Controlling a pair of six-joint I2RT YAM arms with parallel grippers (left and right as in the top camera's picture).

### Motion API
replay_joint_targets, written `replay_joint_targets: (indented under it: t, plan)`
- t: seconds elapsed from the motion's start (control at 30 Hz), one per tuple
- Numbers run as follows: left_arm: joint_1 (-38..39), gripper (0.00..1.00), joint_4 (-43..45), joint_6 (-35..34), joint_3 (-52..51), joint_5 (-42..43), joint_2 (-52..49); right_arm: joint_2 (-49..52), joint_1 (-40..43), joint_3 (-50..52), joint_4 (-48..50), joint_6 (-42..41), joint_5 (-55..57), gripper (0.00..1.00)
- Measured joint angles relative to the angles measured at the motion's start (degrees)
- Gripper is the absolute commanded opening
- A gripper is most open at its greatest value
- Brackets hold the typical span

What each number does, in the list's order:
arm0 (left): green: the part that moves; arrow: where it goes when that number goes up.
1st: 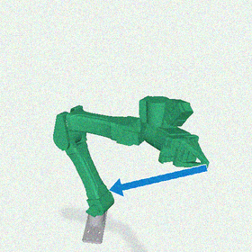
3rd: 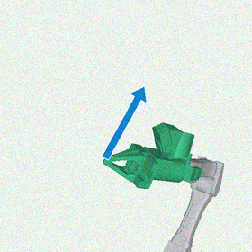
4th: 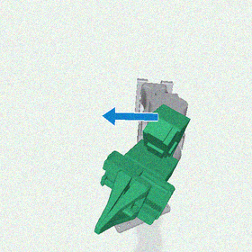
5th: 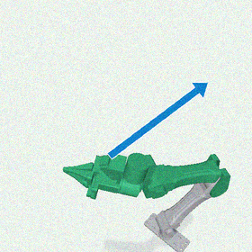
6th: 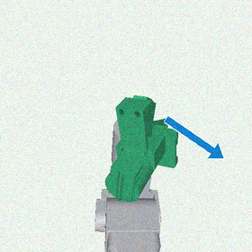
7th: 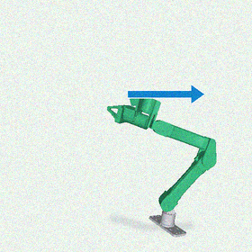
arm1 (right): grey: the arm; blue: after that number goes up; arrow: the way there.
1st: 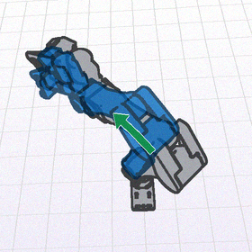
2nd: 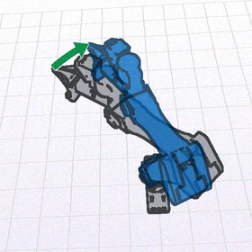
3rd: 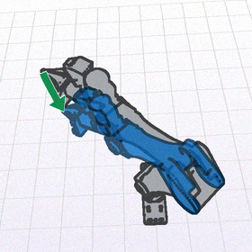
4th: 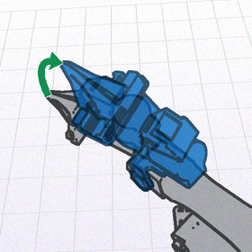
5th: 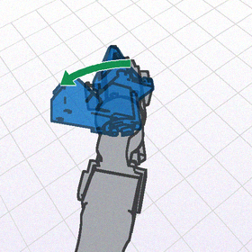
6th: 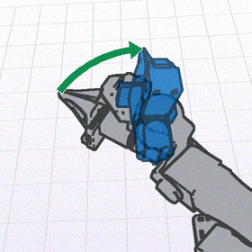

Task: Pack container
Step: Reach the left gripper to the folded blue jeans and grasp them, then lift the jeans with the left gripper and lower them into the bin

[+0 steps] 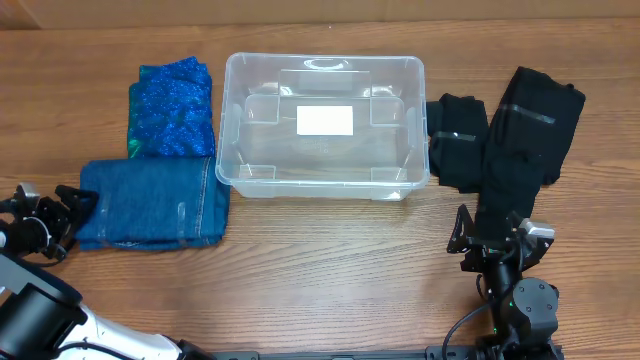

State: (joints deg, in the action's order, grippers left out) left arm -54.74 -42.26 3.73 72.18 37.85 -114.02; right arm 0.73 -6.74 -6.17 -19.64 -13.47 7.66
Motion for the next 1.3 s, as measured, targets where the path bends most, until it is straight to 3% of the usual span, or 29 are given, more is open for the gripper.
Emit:
replay_joint_targets:
  t: [0.07, 0.23, 0.4, 0.5, 0.73, 0.93, 1.03, 1.17, 1.3]
  plan:
    - [1.1, 0.81, 0.6, 0.2, 0.6, 0.3, -1.0, 0.0, 0.0, 0.0, 0.0, 0.0, 0.0, 1.00]
    - [5.3, 0.31, 1.7, 0.9, 1.8, 1.1, -2.0, 0.0, 0.0, 0.0, 0.0, 0.0, 0.0, 1.00]
    - [7.8, 0.04, 0.5, 1.2, 3.0, 2.0, -2.0, 0.0, 0.0, 0.0, 0.0, 0.0, 0.0, 1.00]
    - [7.8, 0.04, -4.7, 1.2, 4.6, 2.0, -2.4, 0.0, 0.0, 0.0, 0.0, 0.0, 0.0, 1.00]
    - [7.9, 0.04, -26.3, 1.2, 15.8, 1.6, -1.9, 0.0, 0.0, 0.0, 0.0, 0.0, 0.0, 1.00]
    - [10.0, 0.04, -39.4, 1.0, 29.8, 4.5, 12.3, 0.0, 0.0, 0.0, 0.0, 0.0, 0.0, 1.00]
    - [12.3, 0.04, -36.7, -2.8, 33.9, 9.5, 22.6, 0.0, 0.0, 0.0, 0.0, 0.0, 0.0, 1.00]
    - [19.0, 0.04, -21.6, -17.6, 36.2, 14.8, 34.5, 0.0, 0.0, 0.0, 0.0, 0.0, 0.0, 1.00]
    - [33.6, 0.04, -11.1, -34.3, 36.9, 6.1, 41.5, 0.0, 0.0, 0.0, 0.0, 0.0, 0.0, 1.00]
